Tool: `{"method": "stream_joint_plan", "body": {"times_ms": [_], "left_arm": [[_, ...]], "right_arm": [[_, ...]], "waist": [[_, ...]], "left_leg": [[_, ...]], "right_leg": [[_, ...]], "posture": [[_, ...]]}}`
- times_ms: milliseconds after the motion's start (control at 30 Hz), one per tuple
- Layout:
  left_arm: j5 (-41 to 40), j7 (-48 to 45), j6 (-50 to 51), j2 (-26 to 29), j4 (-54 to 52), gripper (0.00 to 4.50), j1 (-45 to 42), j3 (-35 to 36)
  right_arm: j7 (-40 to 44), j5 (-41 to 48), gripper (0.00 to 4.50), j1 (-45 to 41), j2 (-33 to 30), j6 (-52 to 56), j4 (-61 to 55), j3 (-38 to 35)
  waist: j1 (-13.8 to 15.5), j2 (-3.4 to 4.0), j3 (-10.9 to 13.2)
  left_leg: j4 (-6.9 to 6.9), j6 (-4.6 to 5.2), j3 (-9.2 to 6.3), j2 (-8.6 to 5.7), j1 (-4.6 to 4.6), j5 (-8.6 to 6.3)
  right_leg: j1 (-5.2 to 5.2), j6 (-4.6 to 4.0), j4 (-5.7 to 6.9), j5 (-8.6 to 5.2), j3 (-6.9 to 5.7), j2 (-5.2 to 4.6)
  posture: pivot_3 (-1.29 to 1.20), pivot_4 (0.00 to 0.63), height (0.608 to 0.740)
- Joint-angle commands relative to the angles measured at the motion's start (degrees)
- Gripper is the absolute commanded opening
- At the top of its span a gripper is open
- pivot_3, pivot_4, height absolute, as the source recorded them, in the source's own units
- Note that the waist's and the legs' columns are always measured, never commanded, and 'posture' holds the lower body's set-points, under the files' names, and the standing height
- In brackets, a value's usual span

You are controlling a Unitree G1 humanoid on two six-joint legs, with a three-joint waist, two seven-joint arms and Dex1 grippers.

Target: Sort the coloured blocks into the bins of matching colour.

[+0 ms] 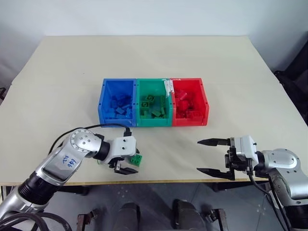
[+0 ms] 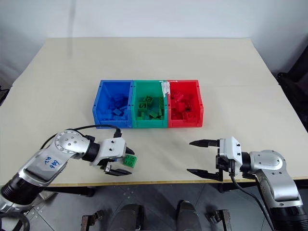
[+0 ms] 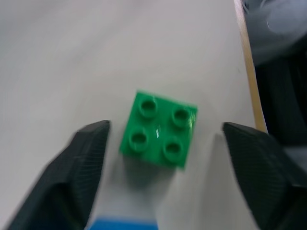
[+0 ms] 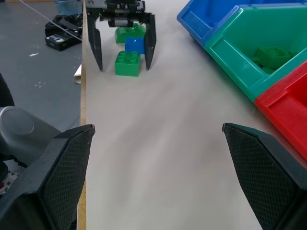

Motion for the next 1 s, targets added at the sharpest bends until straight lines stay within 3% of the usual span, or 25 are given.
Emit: {"method": "stream_joint_plan", "body": {"times_ms": [33,133,200,300,433,633,933,1000], "left_arm": [[1.3,0.18,-0.94,-0.74,0.77,2.32,-0.26,-0.07],[1.49,-0.07,-2.34,-0.99,1.73,1.47,-0.19,0.86],[0.38,0.56,-3.83,-2.44,3.21,1.48,-1.07,2.76],[-5.45,5.42,-0.75,-11.14,6.43,1.48,-7.45,8.95],[-2.75,14.38,-3.66,-20.12,16.8,1.48,-17.45,12.04],[1.88,21.94,-9.27,-26.06,33.69,1.48,-28.42,12.6],[-2.25,18.03,-14.08,-25.58,32.92,4.27,-24.32,16.77],[-4.18,16.92,-17.72,-24.6,30.28,4.46,-20.84,19.62]], "right_arm": [[-2.13,0.46,4.5,1.14,0.58,-1.25,-2.45,-1.77],[-3.97,0.87,4.5,2.36,1.03,-1.26,-3.6,-2.02],[-6.0,1.59,4.5,3.39,1.77,-0.82,-4.62,-2.81],[-14.05,5.26,4.5,3.23,5.75,2.09,-6.8,-6.1],[-23.41,7.02,4.5,1.94,11.22,3.34,-8.51,-9.29],[-26.42,4.97,4.5,3.54,12.51,1.49,-9.52,-9.72],[-24.09,4.99,4.5,0.08,9.98,0.9,-7.63,-9.12],[-22.87,5.01,4.5,-1.24,9.61,0.88,-6.58,-8.33]], "waist": [[0.08,0.0,0.0],[0.18,0.0,0.0],[0.2,0.0,0.0],[0.62,-0.04,0.02],[0.48,-0.03,0.01],[0.11,-0.01,0.0],[0.11,-0.01,0.0],[-0.21,-0.01,0.0]], "left_leg": [[0.01,0.0,0.0,0.0,0.0,0.0],[0.02,0.0,-0.01,0.0,0.01,0.0],[0.03,0.0,-0.01,0.0,0.01,0.0],[0.14,0.0,-0.08,-0.01,-0.02,0.0],[0.32,-0.05,-0.13,-0.03,-0.08,0.04],[0.15,-0.06,-0.08,-0.04,-0.02,0.04],[0.15,-0.06,-0.03,-0.03,-0.02,0.04],[0.14,-0.06,-0.03,-0.01,-0.02,0.04]], "right_leg": [[0.0,0.0,0.02,0.0,0.01,0.0],[0.0,0.0,0.07,0.0,0.0,0.0],[0.0,0.0,0.08,0.0,0.01,0.0],[0.0,0.0,0.18,0.0,-0.03,-0.01],[0.03,0.06,0.19,0.1,-0.03,-0.01],[-0.02,0.06,0.15,0.09,-0.02,0.01],[-0.02,0.06,0.13,0.09,0.01,0.01],[-0.03,0.06,0.13,0.09,0.01,0.02]], "posture": [[0.0,0.15,0.74],[0.0,0.15,0.74],[0.0,0.15,0.74],[0.0,0.15,0.74],[0.0,0.15,0.74],[0.0,0.15,0.74],[0.0,0.15,0.74],[0.0,0.15,0.74]]}}
